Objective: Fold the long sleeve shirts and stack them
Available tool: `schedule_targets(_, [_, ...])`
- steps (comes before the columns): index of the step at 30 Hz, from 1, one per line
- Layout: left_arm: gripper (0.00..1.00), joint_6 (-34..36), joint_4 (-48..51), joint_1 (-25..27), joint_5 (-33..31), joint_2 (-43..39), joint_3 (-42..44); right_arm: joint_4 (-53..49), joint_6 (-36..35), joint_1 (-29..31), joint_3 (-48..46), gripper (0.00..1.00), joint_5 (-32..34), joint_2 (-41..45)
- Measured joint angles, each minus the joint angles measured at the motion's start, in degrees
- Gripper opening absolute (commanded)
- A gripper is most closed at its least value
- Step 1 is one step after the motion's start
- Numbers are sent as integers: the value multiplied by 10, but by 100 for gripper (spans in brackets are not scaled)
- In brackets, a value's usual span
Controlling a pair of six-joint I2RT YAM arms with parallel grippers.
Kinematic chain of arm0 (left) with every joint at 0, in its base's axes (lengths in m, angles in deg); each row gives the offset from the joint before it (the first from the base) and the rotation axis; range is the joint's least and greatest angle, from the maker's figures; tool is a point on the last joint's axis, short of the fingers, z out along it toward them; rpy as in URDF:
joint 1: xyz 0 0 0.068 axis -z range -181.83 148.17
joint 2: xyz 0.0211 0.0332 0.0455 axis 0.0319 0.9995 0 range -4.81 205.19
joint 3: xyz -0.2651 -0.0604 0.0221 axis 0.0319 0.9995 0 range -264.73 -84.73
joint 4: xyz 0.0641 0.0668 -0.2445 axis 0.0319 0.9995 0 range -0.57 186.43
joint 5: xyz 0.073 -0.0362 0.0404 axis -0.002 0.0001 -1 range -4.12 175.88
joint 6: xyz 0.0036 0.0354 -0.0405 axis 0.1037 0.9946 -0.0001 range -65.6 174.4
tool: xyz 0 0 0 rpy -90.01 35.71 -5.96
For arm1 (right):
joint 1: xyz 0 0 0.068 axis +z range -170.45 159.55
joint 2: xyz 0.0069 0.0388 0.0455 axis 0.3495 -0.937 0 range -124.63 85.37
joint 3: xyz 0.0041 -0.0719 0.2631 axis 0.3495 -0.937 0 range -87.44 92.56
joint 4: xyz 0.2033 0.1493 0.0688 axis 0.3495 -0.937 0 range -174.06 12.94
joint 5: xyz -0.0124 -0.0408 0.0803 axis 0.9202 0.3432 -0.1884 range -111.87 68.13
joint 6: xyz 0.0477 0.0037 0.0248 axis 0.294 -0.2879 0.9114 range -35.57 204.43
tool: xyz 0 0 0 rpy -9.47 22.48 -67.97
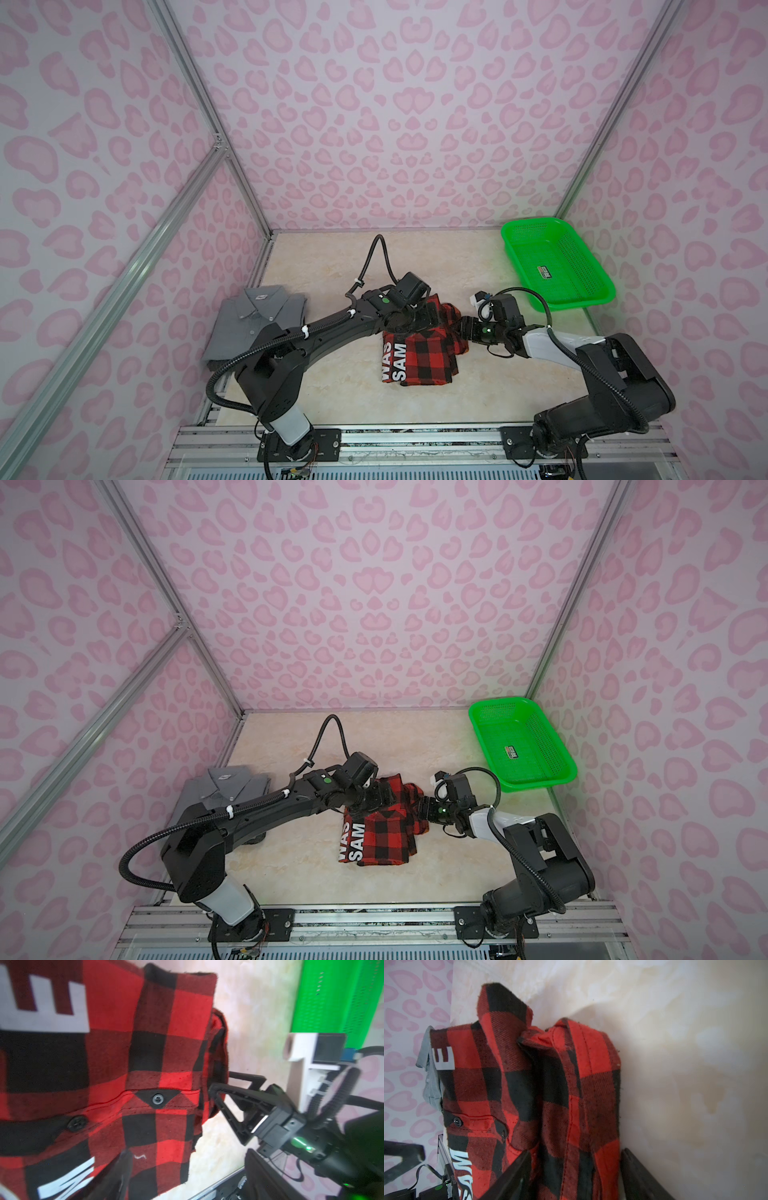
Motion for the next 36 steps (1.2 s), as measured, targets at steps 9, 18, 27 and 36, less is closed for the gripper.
schedule_targets(9, [81, 8, -11, 4, 10, 45, 73, 93, 7, 37, -34, 69, -13, -13])
schedule_targets(18, [80, -3, -58, 16, 7, 52, 97, 173, 35, 75, -54, 69, -17, -33])
schedule_targets(27, [79, -7, -75, 18, 9, 51, 102, 177, 47, 93, -39, 37, 10, -58])
schedule_targets(36, [88, -7, -57, 18, 17, 14, 92, 42, 31, 95, -2, 0, 74, -13])
